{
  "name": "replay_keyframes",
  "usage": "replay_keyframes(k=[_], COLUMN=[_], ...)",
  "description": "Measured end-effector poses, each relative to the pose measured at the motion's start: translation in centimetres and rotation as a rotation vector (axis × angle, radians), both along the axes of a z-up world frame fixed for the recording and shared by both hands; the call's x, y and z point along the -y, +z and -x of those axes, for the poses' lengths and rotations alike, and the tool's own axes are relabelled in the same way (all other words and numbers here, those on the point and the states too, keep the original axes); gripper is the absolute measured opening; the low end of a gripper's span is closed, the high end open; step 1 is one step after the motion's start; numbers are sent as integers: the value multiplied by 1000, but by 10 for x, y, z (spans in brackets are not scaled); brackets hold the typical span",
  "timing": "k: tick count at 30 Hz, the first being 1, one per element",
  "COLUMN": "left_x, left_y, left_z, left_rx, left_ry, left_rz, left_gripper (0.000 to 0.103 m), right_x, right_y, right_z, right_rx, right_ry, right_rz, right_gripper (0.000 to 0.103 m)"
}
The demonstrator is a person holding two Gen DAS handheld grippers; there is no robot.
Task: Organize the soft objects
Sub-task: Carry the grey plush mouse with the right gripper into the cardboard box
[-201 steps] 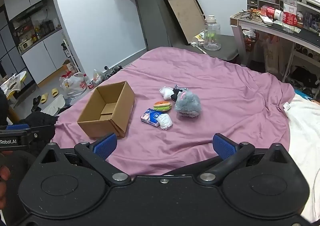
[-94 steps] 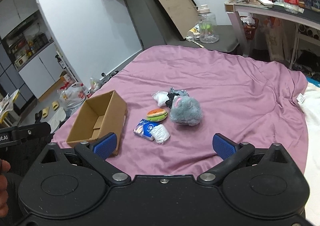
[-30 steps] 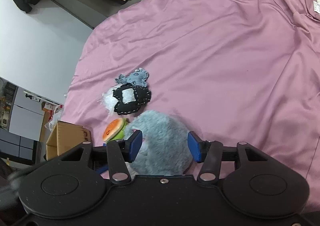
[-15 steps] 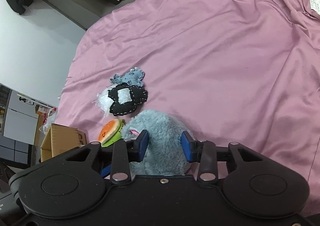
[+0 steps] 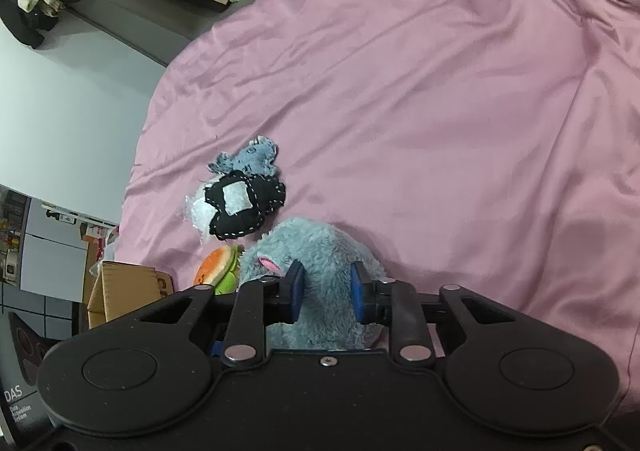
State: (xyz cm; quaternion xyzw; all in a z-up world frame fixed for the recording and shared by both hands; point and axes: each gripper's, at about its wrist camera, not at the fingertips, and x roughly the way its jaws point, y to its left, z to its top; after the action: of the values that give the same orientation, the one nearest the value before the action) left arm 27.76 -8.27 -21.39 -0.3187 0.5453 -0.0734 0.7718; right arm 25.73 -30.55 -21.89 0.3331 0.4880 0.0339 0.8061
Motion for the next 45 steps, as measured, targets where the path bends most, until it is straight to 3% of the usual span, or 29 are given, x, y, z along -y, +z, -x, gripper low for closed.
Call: replay_keyframes(k=[8, 23, 33, 45], left_x=[-6, -47, -107, -183], left_y=[20, 90, 125, 136], left_z=[8, 42, 54, 59], left_rx=[49, 223, 275, 283], left_ry=[-14, 6, 60, 165], left_rz=[-1, -28, -72, -65], left_gripper=[22, 22, 22, 22], right_x=[-15, -76, -143, -218], right_y=[31, 98, 117, 124], right_z=[17, 32, 29, 10], right_rx=[91, 242, 285, 287], right_ry=[16, 67, 132, 219], right_rz=[49, 75, 52, 39], right_gripper=[20, 19, 19, 20])
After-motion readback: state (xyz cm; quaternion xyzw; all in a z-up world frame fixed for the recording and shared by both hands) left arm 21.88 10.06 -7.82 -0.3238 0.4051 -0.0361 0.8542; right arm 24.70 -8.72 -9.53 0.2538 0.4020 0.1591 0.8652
